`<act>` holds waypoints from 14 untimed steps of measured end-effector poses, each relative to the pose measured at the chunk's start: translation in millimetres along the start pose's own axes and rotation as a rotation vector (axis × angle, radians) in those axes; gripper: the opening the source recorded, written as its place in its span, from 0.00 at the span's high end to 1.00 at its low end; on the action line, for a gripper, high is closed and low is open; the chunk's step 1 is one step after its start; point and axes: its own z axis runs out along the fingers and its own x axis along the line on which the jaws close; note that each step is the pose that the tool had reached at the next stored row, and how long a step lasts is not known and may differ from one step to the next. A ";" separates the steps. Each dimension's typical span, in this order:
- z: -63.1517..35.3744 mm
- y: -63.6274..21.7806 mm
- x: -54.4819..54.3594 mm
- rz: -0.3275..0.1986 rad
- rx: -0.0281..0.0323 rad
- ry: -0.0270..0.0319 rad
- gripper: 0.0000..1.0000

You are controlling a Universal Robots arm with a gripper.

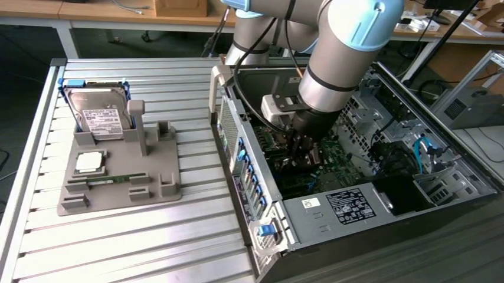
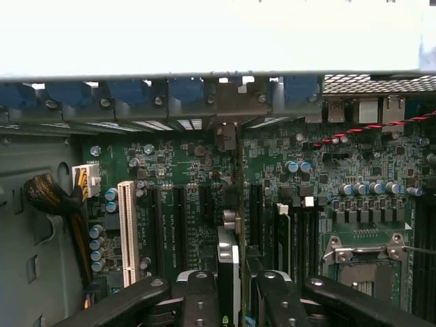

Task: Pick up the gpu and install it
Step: 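Insert the gpu into the slot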

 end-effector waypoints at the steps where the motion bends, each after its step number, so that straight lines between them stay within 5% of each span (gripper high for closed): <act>1: 0.0 0.0 0.0 0.000 -0.0001 0.0001 0.73; 3: 0.1 0.0 0.0 0.000 0.0001 0.0019 0.73; 4: 0.3 0.1 -0.1 0.000 0.0005 0.0104 0.73; 6: 0.5 -0.2 -0.1 -0.001 0.0019 0.0417 0.73; 7: 0.4 -0.1 0.1 -0.001 0.0017 0.0511 0.73; 14: 1.5 -0.1 0.2 0.000 0.0013 0.0546 0.73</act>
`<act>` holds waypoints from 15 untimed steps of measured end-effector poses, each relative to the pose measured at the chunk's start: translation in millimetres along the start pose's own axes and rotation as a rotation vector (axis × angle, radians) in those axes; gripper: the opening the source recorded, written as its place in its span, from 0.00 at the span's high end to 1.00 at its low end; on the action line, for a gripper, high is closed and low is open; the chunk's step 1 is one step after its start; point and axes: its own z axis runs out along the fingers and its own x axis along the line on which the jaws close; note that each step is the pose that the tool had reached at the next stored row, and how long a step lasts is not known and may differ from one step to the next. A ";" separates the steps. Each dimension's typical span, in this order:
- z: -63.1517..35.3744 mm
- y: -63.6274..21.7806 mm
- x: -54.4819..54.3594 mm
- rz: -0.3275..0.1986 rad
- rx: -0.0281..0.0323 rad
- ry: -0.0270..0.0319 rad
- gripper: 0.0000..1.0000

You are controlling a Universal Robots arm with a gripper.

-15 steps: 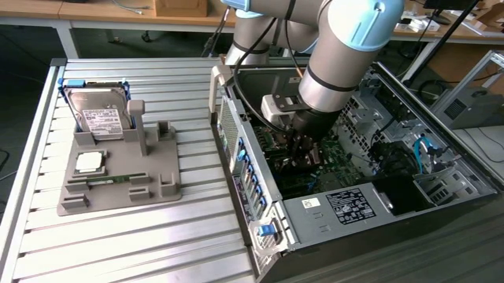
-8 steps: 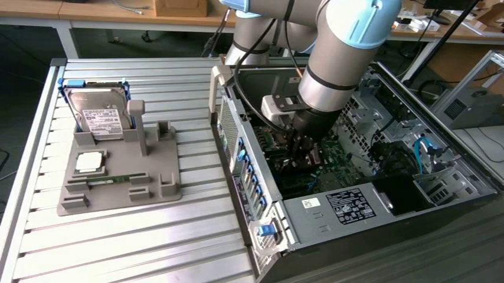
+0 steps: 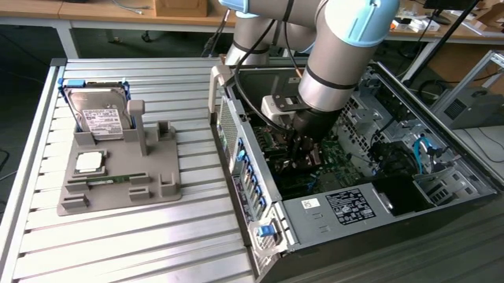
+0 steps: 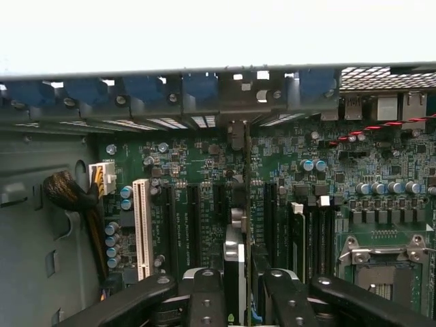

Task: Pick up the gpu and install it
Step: 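Insert the gpu into the slot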

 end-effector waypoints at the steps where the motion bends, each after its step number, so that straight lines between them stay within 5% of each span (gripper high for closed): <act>1: 0.2 -0.1 0.0 0.000 -0.0001 -0.0015 0.73; 3: 0.5 0.0 0.0 0.000 -0.0002 -0.0081 0.73; 7: 0.6 0.0 -0.1 0.000 -0.0011 -0.0383 0.73; 15: 1.8 -0.1 0.0 0.000 -0.0012 -0.0394 0.73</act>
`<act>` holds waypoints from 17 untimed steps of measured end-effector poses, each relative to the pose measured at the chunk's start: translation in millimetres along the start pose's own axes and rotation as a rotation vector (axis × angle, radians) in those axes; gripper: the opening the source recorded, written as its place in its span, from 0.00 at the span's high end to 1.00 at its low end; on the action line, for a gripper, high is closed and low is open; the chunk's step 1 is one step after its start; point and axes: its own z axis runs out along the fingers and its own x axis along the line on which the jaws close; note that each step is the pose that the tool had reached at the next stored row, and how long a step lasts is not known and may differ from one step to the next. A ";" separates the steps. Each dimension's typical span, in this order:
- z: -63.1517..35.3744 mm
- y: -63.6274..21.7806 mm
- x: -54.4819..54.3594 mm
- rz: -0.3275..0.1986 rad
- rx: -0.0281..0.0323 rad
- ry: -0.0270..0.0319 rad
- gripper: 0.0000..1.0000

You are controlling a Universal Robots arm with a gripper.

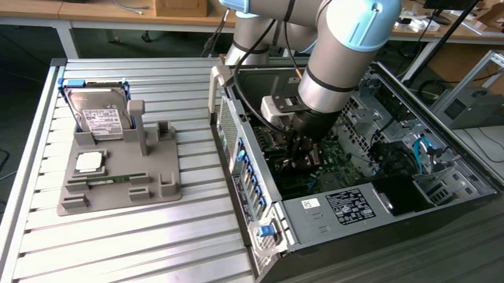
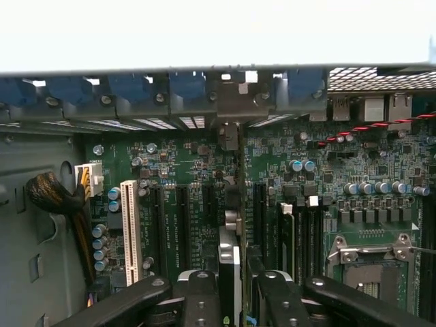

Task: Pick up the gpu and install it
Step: 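Insert the gpu into the slot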

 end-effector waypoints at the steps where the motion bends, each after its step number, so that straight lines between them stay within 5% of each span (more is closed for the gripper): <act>1: 0.4 0.0 0.0 0.000 0.0000 0.0000 0.73; 11: 1.3 0.0 -0.1 0.000 0.0005 -0.0012 0.72; 14: 0.9 0.0 0.0 0.000 0.0001 -0.0003 0.60; 17: 0.6 0.0 0.0 0.000 0.0001 0.0006 0.60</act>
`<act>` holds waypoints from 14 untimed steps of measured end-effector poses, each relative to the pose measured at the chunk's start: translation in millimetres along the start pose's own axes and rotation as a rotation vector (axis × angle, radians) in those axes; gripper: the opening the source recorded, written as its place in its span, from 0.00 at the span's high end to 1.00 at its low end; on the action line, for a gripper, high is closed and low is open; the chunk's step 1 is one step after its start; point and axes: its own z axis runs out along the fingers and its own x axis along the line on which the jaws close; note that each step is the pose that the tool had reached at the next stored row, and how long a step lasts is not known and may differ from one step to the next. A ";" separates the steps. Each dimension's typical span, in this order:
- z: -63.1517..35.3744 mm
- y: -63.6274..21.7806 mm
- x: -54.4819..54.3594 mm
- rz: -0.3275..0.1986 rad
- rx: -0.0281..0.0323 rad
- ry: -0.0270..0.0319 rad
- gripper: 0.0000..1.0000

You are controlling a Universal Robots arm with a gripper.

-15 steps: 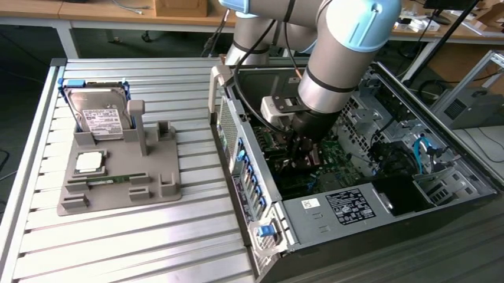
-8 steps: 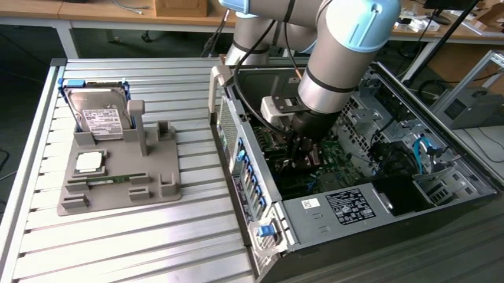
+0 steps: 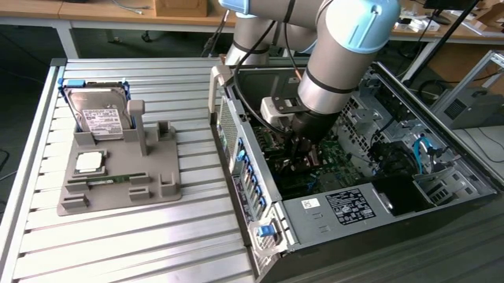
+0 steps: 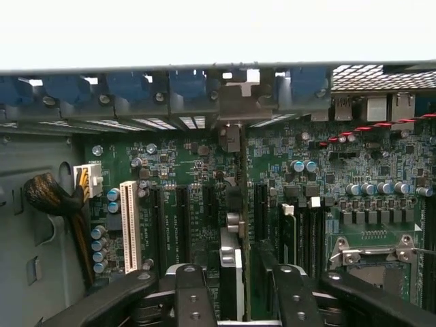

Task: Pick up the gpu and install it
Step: 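Insert the gpu into the slot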

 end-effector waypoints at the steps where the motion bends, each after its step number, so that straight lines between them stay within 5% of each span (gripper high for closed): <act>1: -1.2 0.0 0.0 0.000 -0.0003 0.0007 0.60; 6: -18.4 0.1 -1.8 0.000 0.0016 0.0001 0.60; 11: -24.3 0.3 -6.0 -0.003 0.0019 0.0005 0.61; 14: -24.8 0.5 -9.0 -0.006 0.0019 0.0018 0.80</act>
